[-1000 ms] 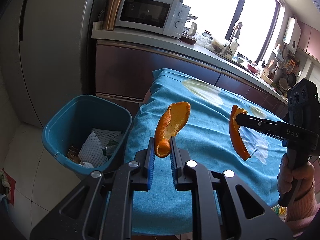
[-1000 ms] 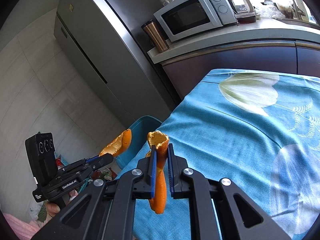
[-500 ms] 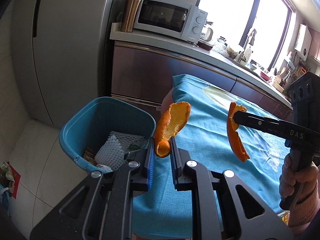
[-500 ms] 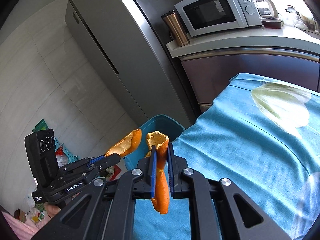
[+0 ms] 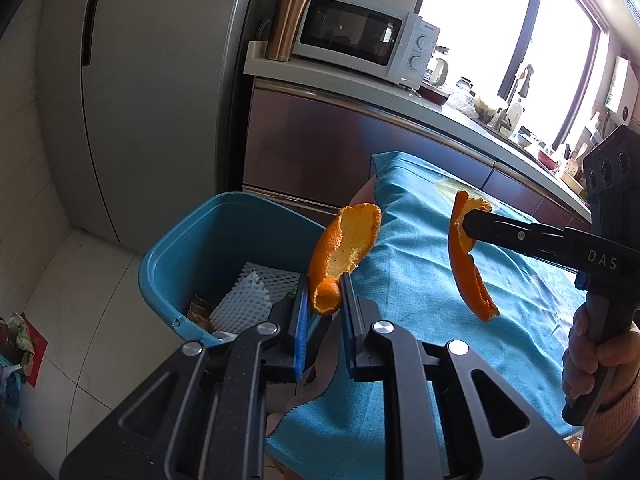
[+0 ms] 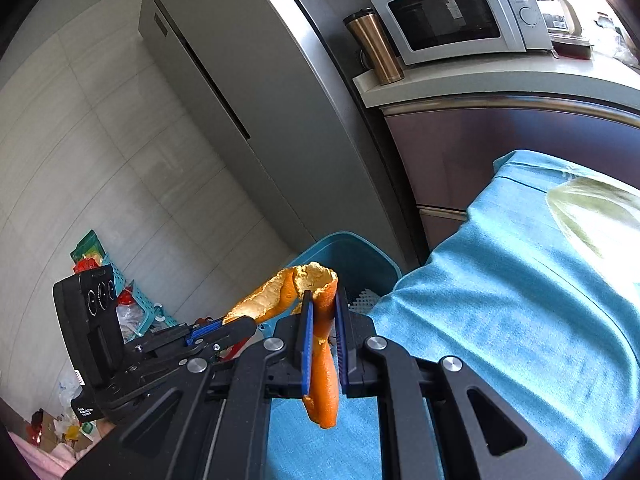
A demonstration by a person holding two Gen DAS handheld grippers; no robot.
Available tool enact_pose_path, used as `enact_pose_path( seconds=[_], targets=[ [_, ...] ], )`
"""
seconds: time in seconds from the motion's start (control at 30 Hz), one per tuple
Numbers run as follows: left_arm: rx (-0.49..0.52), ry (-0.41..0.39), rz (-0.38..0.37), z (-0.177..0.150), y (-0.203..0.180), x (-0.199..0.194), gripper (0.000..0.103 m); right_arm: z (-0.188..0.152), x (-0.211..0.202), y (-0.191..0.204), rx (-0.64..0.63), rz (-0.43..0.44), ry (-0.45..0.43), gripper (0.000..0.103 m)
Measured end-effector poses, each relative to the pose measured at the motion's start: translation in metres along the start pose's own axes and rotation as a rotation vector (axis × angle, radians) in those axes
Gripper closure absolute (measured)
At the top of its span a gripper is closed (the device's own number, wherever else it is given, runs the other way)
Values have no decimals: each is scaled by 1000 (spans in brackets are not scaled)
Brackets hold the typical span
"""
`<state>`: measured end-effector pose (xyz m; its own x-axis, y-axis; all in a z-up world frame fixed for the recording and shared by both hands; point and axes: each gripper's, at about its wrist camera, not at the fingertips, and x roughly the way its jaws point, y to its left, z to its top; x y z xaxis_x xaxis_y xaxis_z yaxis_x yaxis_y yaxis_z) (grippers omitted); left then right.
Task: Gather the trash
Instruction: 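Carry the peel with the left tool while the right tool carries its peel over the bin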
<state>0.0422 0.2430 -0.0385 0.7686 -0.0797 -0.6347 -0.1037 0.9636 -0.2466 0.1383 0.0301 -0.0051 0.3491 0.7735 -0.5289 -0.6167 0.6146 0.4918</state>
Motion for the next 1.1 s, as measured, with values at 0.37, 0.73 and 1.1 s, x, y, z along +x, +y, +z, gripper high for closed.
enact_pose_path(
  seconds=[0.37, 0.73, 1.1],
  targets=[
    [-18, 1, 22, 2, 7, 3, 88, 8, 19, 5, 13, 21, 24, 94],
    [-39, -6, 50, 6, 18, 6, 88, 10, 35, 5, 23, 25, 40, 94],
    [-69, 8, 85, 8, 33, 23, 88, 21, 64, 13, 38, 34, 52, 94]
  ],
)
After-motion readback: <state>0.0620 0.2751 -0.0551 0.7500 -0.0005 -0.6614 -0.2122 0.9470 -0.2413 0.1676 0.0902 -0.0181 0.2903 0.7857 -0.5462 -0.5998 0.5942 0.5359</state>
